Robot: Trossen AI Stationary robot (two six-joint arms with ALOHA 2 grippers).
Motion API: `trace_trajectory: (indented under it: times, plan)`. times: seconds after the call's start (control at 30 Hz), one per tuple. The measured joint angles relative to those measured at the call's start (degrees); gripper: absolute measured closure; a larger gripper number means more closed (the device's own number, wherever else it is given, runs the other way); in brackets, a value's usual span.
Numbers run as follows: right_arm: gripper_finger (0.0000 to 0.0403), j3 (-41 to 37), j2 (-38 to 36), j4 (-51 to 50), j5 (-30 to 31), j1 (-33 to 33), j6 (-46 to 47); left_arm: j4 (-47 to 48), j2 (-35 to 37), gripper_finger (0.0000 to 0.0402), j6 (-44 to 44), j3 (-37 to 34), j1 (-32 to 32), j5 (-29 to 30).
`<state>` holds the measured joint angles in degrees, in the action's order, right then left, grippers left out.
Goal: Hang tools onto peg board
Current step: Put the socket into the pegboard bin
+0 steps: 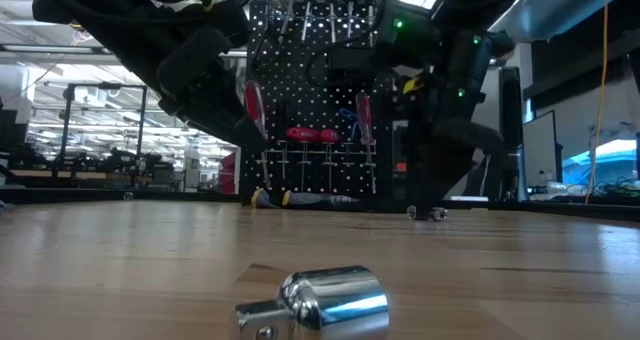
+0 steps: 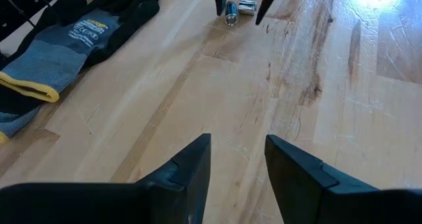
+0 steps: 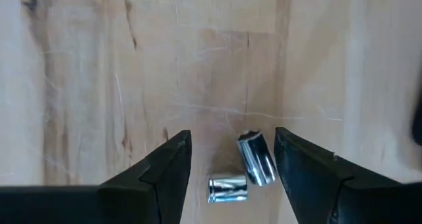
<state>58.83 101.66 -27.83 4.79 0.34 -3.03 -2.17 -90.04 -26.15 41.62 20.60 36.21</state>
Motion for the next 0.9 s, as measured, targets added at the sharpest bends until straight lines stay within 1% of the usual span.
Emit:
trace_trajectory:
  times: [0.17, 0.47, 0.63, 0.77, 0.9]
  plan:
    - [0.0198, 0.00, 1.72, 0.85, 0.13, 0.00, -0.02, 0.00, 0.00, 0.0268, 0.00, 0.00, -0.02, -0.02]
    - [0.0278, 0.15, 2.61, 0.85, 0.31, -0.02, -1.67, 0.00, 0.00, 0.0268, 0.00, -0.01, -0.01, 0.00]
    - [0.0310, 0.15, 2.68, 0.83, 0.80, -0.02, -3.78, 0.00, 0.00, 0.0268, 0.00, -0.01, 0.00, 0.00]
    - [0.0324, 0.12, 2.70, 1.02, 1.29, -0.02, -4.79, 0.00, 0.00, 0.0268, 0.00, 0.00, -0.01, -0.01]
    - [0.0323, 0.09, 2.74, 1.29, 1.71, 0.00, -4.79, 0.00, 0.00, 0.0268, 0.00, -0.01, -0.02, 0.00]
